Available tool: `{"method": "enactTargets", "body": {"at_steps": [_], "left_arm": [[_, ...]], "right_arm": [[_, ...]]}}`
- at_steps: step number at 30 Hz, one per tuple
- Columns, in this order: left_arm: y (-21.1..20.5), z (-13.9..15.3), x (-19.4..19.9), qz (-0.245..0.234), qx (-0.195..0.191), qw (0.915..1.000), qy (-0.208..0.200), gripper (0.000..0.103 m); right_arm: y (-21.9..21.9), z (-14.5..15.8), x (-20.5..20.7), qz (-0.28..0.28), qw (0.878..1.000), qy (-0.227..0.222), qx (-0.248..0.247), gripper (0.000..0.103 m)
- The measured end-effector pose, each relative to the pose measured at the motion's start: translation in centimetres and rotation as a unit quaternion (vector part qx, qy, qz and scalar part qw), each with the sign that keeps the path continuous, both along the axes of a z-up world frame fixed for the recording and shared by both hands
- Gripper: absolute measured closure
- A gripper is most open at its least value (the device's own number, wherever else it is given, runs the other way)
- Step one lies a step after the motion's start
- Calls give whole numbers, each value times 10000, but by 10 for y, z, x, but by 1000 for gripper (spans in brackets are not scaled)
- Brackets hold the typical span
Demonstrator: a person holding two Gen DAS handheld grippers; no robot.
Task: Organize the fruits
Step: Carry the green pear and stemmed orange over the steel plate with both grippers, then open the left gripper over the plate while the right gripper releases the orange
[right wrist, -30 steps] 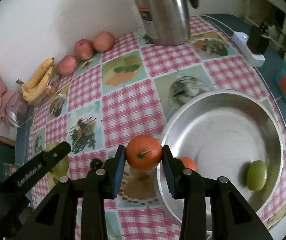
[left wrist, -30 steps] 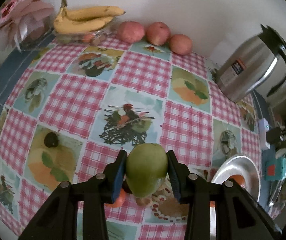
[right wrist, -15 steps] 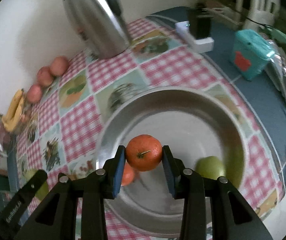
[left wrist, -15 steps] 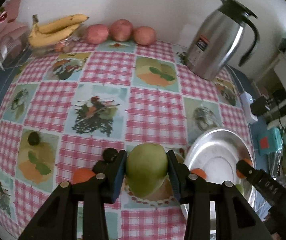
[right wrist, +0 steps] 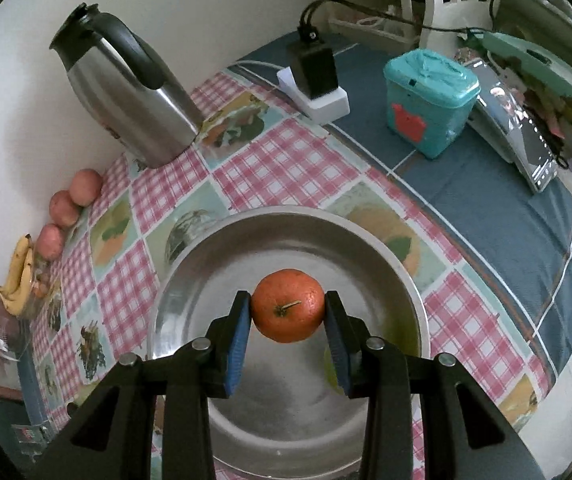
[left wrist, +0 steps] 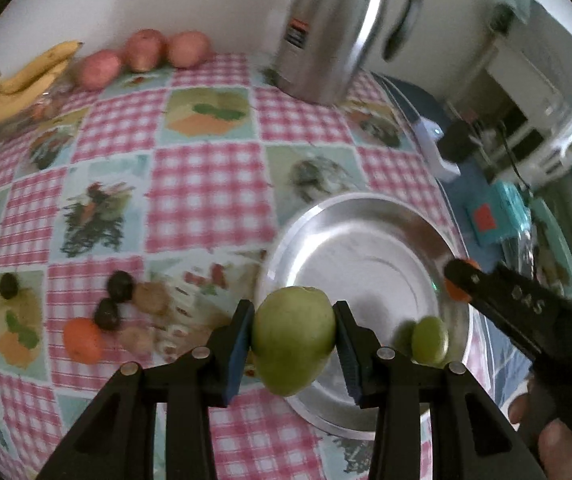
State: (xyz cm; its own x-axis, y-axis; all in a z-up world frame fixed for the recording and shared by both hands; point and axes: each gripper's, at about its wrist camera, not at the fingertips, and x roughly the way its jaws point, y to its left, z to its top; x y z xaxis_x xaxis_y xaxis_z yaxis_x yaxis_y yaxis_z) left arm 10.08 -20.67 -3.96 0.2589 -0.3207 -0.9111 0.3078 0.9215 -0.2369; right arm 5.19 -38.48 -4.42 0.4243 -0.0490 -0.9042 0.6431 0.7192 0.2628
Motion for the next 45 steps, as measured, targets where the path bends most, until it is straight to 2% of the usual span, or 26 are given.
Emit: {"method": "enactTargets", "body": {"at_steps": [8, 14, 23, 38, 45], "left_arm": [[-21, -26, -6, -311, 235, 9987, 316, 60], [-24, -40, -7, -371, 238, 9973, 583, 60], [-26, -49, -7, -375, 268, 9963, 730, 60], [-28, -55, -4, -391, 256, 9960, 760, 59], [-25, -46, -4, -393, 218, 9971, 622, 57]], "right_arm": [[3, -12, 3, 49, 9997, 144, 174, 65], [6, -23, 7, 81, 9991, 274, 298, 65], [10, -34, 9, 119, 9980, 389, 479, 64], [14, -45, 12, 153, 9963, 594, 599, 64], [14, -44, 12, 115, 9965, 581, 591, 64]]}}
